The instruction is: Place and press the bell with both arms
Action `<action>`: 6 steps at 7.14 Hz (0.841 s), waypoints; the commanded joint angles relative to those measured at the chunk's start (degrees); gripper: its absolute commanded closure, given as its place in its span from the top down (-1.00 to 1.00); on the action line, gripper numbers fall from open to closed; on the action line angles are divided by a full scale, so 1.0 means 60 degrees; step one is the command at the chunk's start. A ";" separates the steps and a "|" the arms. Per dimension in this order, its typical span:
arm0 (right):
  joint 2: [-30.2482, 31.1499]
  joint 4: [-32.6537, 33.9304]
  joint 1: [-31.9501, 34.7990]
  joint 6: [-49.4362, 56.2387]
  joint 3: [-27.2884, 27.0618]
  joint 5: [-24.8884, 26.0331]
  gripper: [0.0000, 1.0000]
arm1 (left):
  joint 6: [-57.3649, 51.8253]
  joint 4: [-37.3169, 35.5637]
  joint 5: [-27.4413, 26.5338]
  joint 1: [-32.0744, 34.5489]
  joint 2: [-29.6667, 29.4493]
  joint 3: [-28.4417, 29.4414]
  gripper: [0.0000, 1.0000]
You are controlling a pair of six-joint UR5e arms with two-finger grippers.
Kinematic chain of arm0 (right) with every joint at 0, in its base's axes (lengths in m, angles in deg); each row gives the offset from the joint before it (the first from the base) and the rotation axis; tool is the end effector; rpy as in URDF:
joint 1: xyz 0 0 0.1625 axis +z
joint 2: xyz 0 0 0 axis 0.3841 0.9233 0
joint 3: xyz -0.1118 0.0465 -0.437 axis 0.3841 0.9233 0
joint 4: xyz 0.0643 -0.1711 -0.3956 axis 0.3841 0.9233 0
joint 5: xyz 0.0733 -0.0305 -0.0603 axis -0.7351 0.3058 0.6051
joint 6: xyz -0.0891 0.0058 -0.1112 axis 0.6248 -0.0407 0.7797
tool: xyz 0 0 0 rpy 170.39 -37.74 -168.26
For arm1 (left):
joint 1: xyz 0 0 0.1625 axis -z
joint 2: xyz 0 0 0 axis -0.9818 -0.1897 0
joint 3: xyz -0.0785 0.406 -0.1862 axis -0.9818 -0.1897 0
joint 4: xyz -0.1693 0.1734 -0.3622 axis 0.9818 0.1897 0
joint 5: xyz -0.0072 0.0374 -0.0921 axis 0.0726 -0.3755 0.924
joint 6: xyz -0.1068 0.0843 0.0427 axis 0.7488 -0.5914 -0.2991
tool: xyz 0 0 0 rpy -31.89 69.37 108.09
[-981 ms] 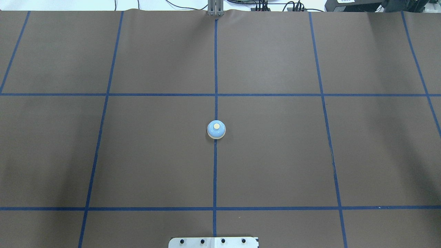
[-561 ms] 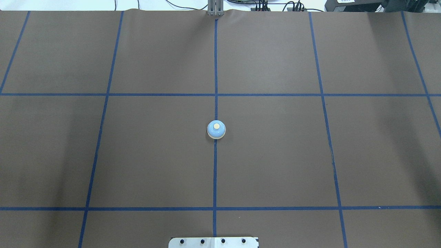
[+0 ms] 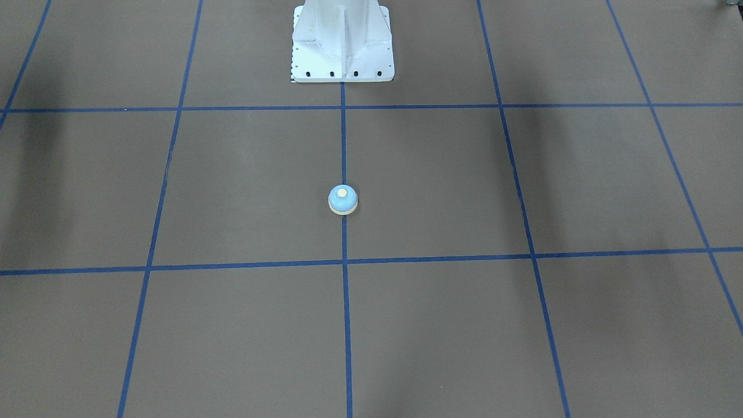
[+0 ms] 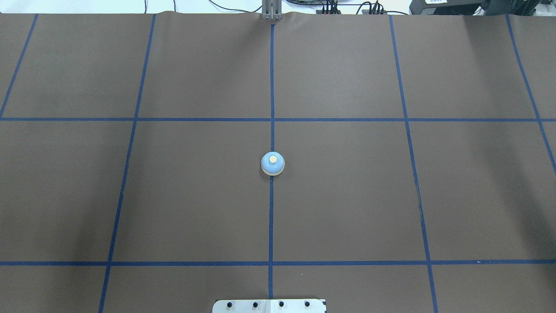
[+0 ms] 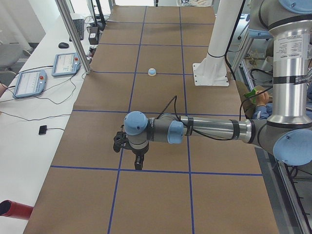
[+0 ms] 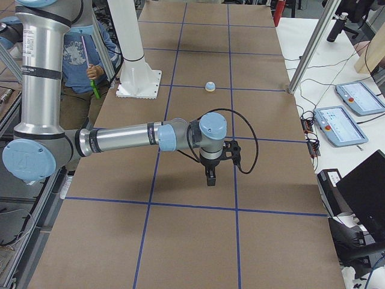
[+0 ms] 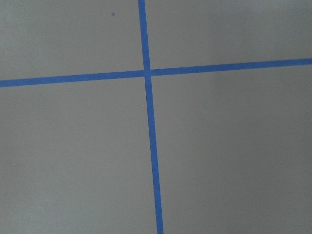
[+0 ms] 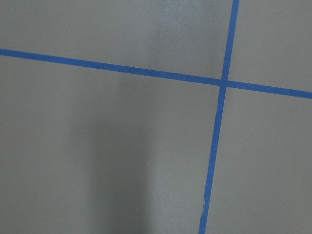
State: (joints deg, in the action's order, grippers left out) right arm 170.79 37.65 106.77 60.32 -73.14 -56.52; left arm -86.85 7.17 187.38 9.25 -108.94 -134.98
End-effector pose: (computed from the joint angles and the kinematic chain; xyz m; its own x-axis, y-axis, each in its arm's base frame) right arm -0.0152 -0.4720 0.6292 0.7000 -0.1182 0.7043 0.0689 0.9928 0.0982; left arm -0.0168 -0.4787 0.6844 0.6941 0.0663 -0.7168 -0.0301 0.9976 0.0631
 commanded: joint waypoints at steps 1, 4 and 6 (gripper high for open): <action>-0.0021 0.0137 0.0032 -0.0006 0.0030 0.0105 1.00 | -0.0005 -0.0003 -0.0123 0.0017 0.0040 -0.0004 0.99; -0.0035 0.0123 0.0017 -0.0109 0.0030 0.0061 1.00 | 0.0083 -0.0003 -0.0109 0.0017 0.0391 -0.0384 0.99; -0.0123 0.0094 0.0017 -0.0080 0.0001 0.0105 1.00 | 0.0112 0.0070 -0.0152 0.0017 0.0435 -0.0443 0.99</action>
State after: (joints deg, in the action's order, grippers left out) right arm 170.41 38.31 106.88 59.80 -73.10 -56.04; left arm -86.22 7.41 186.62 9.33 -106.48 -137.42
